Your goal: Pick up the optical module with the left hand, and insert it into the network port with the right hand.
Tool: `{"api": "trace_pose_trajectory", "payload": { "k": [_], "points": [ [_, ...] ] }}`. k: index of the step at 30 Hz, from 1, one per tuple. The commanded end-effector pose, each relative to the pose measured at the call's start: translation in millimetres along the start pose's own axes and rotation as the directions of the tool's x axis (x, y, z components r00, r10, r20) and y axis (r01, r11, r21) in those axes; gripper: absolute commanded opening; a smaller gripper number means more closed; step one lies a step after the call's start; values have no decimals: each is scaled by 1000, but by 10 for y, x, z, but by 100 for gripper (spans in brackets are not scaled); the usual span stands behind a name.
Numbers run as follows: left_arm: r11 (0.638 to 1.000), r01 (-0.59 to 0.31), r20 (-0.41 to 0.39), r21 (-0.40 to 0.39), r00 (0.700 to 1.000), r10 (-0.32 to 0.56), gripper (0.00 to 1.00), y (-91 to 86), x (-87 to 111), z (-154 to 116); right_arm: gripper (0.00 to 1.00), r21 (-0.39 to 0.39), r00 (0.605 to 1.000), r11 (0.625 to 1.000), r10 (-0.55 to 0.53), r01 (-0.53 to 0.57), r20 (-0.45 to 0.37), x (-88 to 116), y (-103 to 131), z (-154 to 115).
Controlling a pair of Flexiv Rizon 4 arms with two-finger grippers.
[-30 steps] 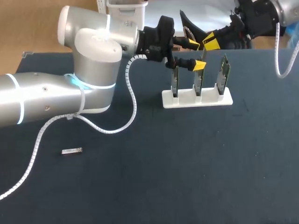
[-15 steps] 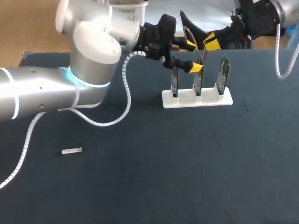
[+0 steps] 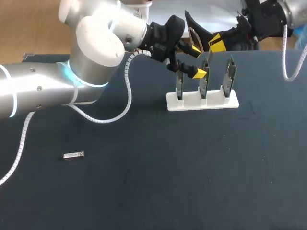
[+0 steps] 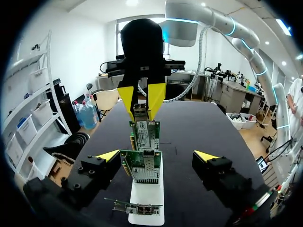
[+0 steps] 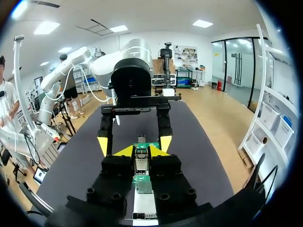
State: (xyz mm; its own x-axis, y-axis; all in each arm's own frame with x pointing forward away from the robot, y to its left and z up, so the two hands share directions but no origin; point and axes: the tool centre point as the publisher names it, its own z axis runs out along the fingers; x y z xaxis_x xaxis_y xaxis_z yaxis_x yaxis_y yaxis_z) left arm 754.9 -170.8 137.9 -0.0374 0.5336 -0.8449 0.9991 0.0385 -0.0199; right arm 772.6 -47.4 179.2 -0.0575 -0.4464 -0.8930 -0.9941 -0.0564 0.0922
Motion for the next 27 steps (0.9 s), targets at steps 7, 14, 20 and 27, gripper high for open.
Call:
{"api": "trace_pose_trajectory", "payload": {
  "k": [7,14,20,27],
  "points": [
    [1000,10,-57,30,998,-8,100,39,13,55,0,1,1000,1000,-2,2,-3,5,-4,-6],
    [999,12,-78,32,997,-10,100,33,63,37,0,-1,1000,1000,-1,1,-8,5,-8,-1],
    [999,13,-91,43,996,-9,100,19,85,45,0,-2,1000,1000,0,0,-10,5,-12,2],
    [998,-2,-116,55,993,8,100,-5,87,78,0,-3,1000,1000,-2,2,-15,5,-21,2]
  ]
}}
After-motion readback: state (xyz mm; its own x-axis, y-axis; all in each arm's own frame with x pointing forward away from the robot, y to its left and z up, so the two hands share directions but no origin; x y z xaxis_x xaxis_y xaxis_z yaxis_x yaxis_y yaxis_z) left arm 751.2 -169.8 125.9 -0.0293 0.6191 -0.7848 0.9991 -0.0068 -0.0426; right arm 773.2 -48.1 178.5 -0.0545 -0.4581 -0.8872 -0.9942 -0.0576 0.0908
